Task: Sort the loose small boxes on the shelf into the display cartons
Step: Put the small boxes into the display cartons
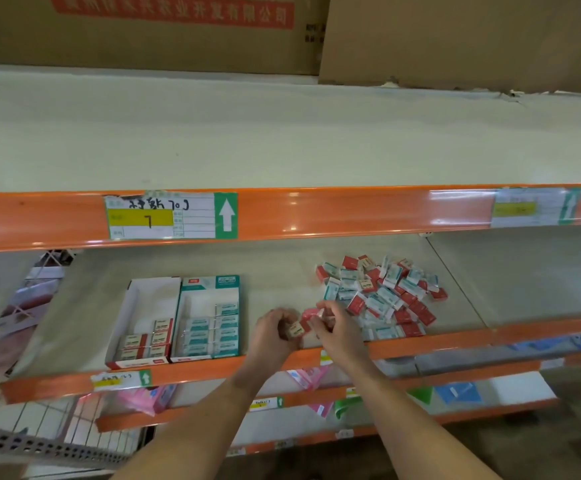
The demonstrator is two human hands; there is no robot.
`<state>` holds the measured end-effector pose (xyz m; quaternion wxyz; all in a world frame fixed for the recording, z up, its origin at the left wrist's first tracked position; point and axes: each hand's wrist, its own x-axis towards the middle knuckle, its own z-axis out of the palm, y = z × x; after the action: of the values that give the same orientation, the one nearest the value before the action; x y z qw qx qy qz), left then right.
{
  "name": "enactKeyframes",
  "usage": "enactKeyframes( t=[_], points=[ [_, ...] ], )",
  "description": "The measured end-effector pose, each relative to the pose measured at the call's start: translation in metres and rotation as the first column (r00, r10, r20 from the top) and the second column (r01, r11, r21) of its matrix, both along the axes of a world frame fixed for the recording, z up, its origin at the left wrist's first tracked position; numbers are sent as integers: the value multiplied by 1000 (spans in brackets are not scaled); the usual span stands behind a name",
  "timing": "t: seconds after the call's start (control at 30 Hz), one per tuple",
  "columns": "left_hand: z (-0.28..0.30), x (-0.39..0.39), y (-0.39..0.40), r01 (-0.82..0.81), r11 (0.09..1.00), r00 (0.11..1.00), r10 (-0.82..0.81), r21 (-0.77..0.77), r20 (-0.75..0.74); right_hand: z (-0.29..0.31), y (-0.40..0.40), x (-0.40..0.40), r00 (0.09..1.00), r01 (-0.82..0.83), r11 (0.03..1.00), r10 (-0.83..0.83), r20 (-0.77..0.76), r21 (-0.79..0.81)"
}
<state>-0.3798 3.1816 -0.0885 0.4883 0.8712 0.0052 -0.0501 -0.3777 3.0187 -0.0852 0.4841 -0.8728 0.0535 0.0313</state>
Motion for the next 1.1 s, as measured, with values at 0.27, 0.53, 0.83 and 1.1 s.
enactKeyframes(
  t=[0.27, 0.53, 0.83, 1.1],
  points=[
    [1, -1, 0, 1, 1000, 1000, -1, 16, 3, -6, 5, 1, 994, 98, 995, -99, 52, 25],
    [-6, -1, 0, 5, 998, 1000, -6, 55, 20, -5, 6, 2, 988, 83, 995, -75, 133, -60],
    [-8, -2, 0, 9, 997, 1000, -9, 79, 8, -7, 9, 3, 995, 52, 987, -38, 95, -154],
    [-8, -1, -2, -58, 996, 998, 55, 62, 38, 0, 17, 10, 998, 17, 964, -2, 59, -267]
  ],
)
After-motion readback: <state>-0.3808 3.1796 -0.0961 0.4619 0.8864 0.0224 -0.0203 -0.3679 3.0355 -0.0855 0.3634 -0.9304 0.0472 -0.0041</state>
